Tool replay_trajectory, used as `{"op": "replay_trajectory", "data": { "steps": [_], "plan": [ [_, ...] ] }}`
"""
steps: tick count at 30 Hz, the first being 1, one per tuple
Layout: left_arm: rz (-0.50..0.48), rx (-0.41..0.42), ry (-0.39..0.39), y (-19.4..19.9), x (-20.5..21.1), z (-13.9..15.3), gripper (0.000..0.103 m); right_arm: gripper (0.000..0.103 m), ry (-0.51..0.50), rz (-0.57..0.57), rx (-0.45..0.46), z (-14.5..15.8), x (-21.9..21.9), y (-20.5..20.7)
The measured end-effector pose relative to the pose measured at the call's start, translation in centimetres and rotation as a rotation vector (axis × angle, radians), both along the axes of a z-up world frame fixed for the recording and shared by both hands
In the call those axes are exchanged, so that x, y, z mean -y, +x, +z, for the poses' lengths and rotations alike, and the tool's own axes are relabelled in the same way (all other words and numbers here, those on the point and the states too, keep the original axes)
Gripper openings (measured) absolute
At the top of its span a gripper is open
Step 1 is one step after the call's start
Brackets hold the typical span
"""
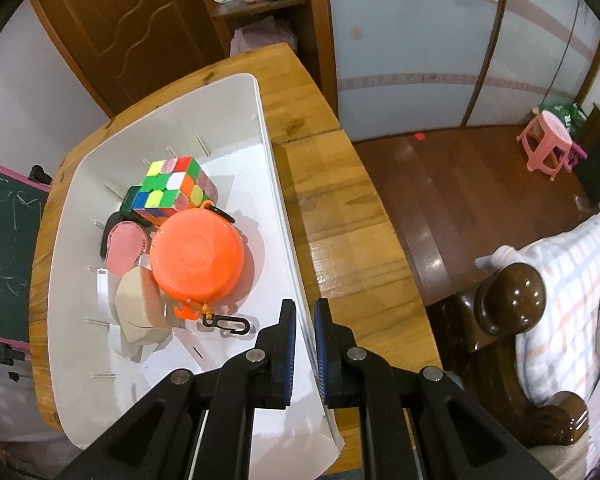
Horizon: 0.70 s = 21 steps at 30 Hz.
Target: Organize rigid objects
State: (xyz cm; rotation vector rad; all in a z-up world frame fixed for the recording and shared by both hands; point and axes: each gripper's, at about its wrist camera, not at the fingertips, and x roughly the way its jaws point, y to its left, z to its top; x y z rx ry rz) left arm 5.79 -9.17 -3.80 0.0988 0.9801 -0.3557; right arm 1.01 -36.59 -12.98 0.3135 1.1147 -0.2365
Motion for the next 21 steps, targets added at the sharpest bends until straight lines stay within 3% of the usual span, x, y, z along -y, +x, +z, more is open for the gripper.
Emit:
{"op": "replay_trajectory", "data": {
  "steps": [13, 21],
  "plan": [
    [0.057, 0.051, -0.007, -2.3, -2.0, 1.3, 0.088, 0.011, -0.035, 0.03, 0.08, 3.0, -1.0, -1.9],
    [0.091, 0.078, 0.009, -3.9, -3.2, 2.8, 0.088, 0.011, -0.059, 0.109, 0.145, 6.1, -3.4, -3.4]
  ]
}}
